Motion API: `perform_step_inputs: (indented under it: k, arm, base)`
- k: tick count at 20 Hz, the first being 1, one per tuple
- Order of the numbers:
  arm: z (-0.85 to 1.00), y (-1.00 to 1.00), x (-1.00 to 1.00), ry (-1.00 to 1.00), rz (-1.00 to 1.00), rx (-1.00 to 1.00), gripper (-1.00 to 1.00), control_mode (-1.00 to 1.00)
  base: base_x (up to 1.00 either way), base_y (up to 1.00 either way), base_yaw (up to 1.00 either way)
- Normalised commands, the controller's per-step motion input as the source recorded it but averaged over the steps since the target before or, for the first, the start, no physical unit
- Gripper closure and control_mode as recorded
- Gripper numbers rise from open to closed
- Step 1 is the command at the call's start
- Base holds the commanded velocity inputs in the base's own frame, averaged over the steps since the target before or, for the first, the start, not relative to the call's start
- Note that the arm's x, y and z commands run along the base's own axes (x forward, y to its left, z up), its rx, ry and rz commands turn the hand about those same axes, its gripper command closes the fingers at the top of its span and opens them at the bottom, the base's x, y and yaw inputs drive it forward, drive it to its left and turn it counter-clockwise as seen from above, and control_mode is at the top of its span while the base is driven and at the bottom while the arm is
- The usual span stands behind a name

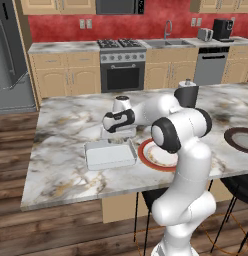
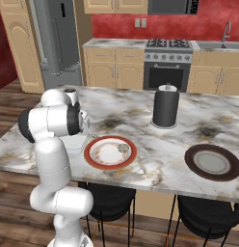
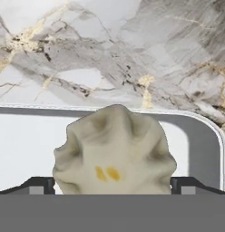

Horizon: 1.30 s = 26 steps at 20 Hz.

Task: Place two dumplings into each of the tupperware containers and then place the containers in the fridge.

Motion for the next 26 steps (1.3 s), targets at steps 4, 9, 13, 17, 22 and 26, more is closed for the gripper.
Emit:
perform_step_inputs:
  k: [4,9,13,17,22,26]
  arm:
    - [0.0,0.03,0.09,0.03,0.0,0.0,-1.0,-1.0]
    - [-0.04,0.0,0.0,0.19,0.0,0.01,-1.0,-1.0]
    - [-0.23,0.0,-0.04,0.17,0.0,0.0,-1.0,-1.0]
    - [-0.38,0.0,-0.34,0.03,0.0,0.0,-1.0,-1.0]
    - [-0.11,0.0,-0.65,0.0,0.0,0.0,-1.0,-1.0]
    - [0.0,0.0,-0.24,0.0,0.0,0.0,-1.0,-1.0]
  base:
    - [0.0,0.0,0.0]
    - [0.0,0.0,0.0]
    - [0.0,0.0,0.0]
    - [0.0,0.0,0.0]
    - [0.0,0.0,0.0]
    - [0.0,0.0,0.0]
